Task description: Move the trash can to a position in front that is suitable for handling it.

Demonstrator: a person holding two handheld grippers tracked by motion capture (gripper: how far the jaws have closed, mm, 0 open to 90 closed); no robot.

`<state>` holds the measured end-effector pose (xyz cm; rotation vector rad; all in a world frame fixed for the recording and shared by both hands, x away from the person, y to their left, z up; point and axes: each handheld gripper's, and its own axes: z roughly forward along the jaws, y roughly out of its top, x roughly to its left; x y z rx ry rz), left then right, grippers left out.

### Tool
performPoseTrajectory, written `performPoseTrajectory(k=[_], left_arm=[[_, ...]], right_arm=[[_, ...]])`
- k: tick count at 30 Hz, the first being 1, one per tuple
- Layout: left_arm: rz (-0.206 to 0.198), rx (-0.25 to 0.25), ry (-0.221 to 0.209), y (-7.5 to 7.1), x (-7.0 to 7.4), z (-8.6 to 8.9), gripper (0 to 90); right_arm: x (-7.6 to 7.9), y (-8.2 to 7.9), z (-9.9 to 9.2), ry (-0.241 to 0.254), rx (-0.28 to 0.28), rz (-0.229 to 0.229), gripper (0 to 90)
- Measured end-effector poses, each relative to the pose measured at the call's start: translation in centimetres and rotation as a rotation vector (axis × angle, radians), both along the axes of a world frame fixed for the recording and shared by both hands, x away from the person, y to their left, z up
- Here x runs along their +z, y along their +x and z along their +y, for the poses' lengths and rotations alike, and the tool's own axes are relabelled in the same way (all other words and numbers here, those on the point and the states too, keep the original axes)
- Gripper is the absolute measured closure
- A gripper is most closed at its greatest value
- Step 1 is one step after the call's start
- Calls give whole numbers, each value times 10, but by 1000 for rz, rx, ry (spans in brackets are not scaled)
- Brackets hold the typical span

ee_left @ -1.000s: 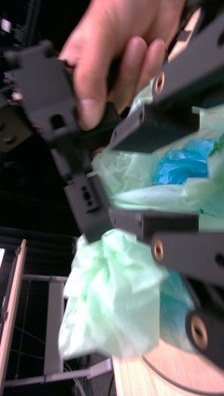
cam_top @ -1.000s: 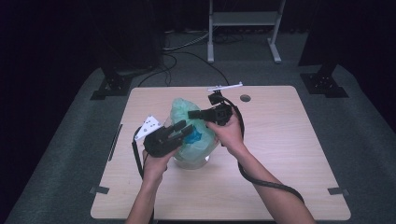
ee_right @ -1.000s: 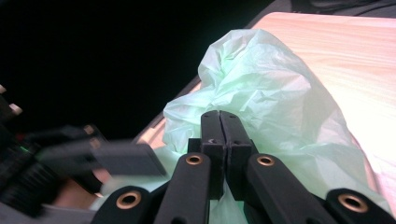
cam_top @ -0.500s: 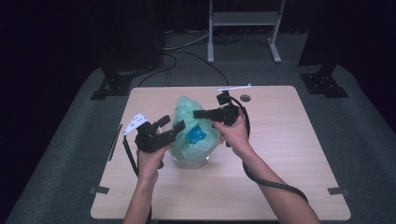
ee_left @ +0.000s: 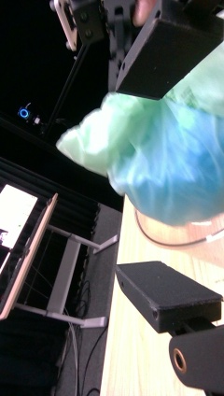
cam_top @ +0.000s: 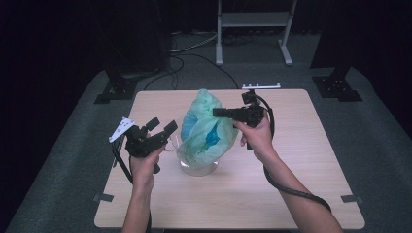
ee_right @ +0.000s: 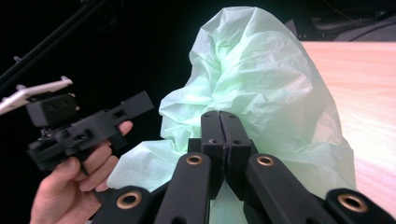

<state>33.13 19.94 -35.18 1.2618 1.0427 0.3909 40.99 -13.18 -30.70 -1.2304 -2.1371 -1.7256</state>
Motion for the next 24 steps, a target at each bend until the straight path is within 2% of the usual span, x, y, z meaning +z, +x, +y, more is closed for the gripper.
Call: performPoseTrajectory(k=[4, 8, 13, 19, 20, 22, 24], left_arm=[[19, 31, -7, 2, -2, 10, 102], [26, 39, -5, 3, -4, 14, 102], [42, 47, 50, 2, -6, 11, 100], [48, 44, 74, 3, -9, 7, 101], [51, 43, 76, 4, -9, 7, 100], [60, 47, 102, 4, -10, 6, 100], [66, 50, 107, 5, -11, 5, 100]], right_arm=[[10, -3, -7, 19, -9, -24, 900], [18, -5, -12, 22, -15, -42, 900], [28, -9, -22, 30, -28, -60, 900], [42, -16, -38, 28, -49, -86, 900], [49, -20, -46, 34, -68, -105, 900], [54, -24, -51, 29, -74, -122, 900], [60, -29, -56, 19, -81, -140, 900]])
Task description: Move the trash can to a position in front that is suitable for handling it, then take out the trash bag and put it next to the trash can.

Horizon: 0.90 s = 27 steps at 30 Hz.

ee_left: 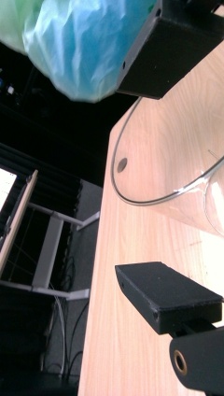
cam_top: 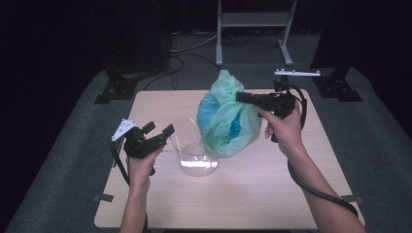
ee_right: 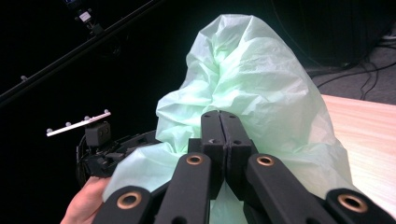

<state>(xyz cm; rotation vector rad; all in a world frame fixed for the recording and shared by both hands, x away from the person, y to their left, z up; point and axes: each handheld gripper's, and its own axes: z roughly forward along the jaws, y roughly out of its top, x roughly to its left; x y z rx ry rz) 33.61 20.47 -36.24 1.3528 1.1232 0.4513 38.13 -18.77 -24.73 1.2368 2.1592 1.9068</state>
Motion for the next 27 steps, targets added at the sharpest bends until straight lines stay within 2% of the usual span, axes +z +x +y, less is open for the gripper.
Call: performPoseTrajectory(k=[3, 7, 13, 16, 19, 27], left_arm=[[6, -2, 5, 1, -2, -1, 100], [17, -18, 25, 3, -3, -4, 100], [17, -29, 26, 3, -3, -8, 97], [14, -33, 26, 3, -3, -8, 97], [15, -41, -4, 2, -1, -7, 97], [-2, -42, 3, 0, 3, -9, 97]], right_arm=[[6, -4, -7, -14, -8, -8, 900], [13, -7, -19, -5, -21, -20, 900], [19, -9, -33, 1, -42, -25, 900], [18, -9, -36, -7, -51, -22, 900], [16, -8, -40, -3, -62, -16, 900], [2, -2, -50, 18, -89, 18, 900]])
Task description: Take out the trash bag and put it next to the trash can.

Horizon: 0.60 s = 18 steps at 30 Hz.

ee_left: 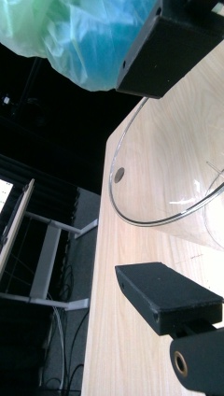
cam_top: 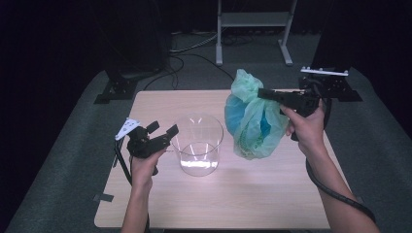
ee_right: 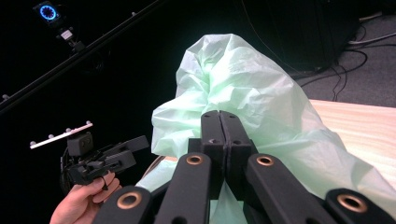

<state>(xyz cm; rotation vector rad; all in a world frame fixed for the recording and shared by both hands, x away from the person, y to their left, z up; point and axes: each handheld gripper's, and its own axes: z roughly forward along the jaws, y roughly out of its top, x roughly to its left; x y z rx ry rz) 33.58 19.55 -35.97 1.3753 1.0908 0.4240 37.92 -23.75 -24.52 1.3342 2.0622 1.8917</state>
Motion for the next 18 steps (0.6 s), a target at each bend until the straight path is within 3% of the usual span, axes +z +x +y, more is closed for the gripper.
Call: performPoseTrajectory(k=[5, 18], left_arm=[[8, -9, 10, 1, -1, 0, 97], [-5, -7, 19, -2, 2, -2, 97]], right_arm=[[-9, 5, -5, 2, -9, 10, 900], [-38, 23, -12, 3, -64, 89, 900]])
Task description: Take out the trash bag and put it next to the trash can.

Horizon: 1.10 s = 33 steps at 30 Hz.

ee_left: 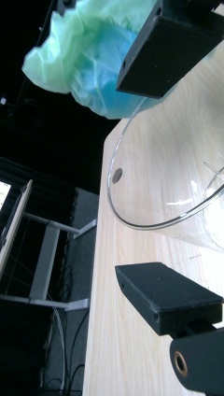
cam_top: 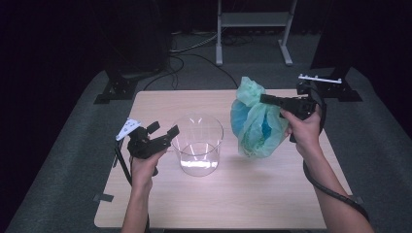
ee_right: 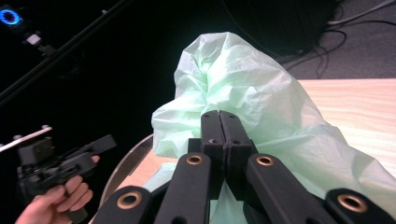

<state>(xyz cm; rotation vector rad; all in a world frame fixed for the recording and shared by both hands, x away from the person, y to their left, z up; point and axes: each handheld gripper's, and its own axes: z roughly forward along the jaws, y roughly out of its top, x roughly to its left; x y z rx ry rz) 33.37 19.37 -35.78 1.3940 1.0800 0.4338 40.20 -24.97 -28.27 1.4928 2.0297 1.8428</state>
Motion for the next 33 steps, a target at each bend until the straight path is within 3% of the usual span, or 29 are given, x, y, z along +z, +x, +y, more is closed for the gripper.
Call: performPoseTrajectory(k=[16, 33], left_arm=[[1, -1, 11, 0, 0, -2, 97], [-3, 0, 1, 0, -1, -1, 97]], right_arm=[[-33, 15, 3, -5, -39, 67, 900], [-63, 34, 24, -28, -51, 131, 900]])
